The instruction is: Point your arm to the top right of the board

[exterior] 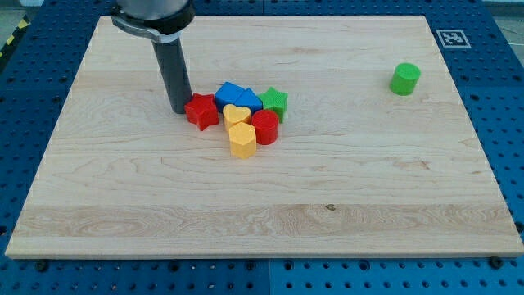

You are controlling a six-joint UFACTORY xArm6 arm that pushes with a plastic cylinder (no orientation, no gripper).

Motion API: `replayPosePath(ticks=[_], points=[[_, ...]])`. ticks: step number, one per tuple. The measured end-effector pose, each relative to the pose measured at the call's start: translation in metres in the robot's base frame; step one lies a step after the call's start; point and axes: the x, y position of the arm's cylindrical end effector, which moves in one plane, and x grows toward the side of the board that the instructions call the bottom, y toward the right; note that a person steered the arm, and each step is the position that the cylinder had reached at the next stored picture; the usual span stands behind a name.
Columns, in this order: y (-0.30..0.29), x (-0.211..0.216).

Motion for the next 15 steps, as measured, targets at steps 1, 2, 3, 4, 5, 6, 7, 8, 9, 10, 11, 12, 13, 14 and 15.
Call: replayPosePath(ticks=[1, 2, 3, 4, 5, 6, 7, 8, 9, 10, 11, 12, 13, 14, 15], points=[[0.000, 0.000], [0.006, -0.001], [0.006, -0.001], [-0.007, -0.005], [-0.033, -0.029], [-0.034, -0.041], [-0.034, -0.041], [-0.034, -0.047], [-0.034, -0.065], [-0.034, -0.093], [-0.034, -0.098], [-0.034, -0.098], [-0.034, -0.101], [-0.026, -0.119], [-0.026, -0.123]])
